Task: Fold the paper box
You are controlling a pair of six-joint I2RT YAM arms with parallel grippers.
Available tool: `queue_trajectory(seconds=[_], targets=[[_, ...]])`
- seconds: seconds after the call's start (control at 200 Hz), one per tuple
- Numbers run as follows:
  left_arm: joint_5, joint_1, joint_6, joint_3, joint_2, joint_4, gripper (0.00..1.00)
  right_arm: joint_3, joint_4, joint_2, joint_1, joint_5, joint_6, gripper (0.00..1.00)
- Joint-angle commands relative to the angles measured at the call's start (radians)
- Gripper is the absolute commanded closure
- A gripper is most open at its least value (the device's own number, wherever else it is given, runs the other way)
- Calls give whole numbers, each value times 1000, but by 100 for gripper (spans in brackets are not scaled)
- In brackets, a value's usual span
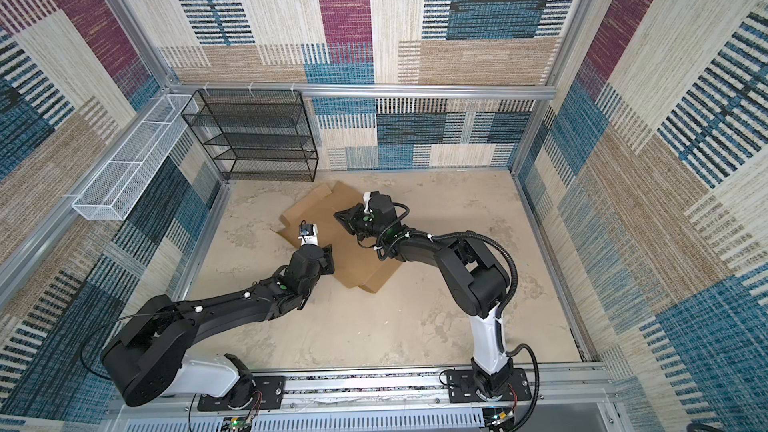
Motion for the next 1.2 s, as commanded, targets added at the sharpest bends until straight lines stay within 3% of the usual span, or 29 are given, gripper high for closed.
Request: queue_trajectory(seconds=[0.0, 0.2, 0.376, 0.451, 0.571, 0.641, 0.786, 0.886, 1.192], targets=[[54, 45, -65, 23, -91, -138, 51, 55, -88, -3, 0, 5, -91, 80], [457, 348, -193, 97, -236, -493, 46, 288, -466, 59, -1, 33, -425, 63], [617, 494, -172, 220, -181, -722, 44, 356, -631, 82, -2, 106, -646, 62], [672, 557, -183, 236, -152, -739, 42, 350, -647, 75, -2, 112, -683, 62], [836, 675, -207, 247, -61, -704, 20, 313, -641, 52, -3, 109, -707, 63], [893, 712, -193, 278, 19, -696, 0, 304, -641, 45, -3, 101, -714, 64], [931, 744, -142, 391, 178, -732, 0, 293, -628, 38, -4, 84, -714, 65], [930, 745, -143, 449, 252, -700, 9, 283, -615, 33, -5, 76, -711, 65], [950, 739, -149, 548, 430, -683, 60, 261, -610, 4, -30, 72, -708, 66]])
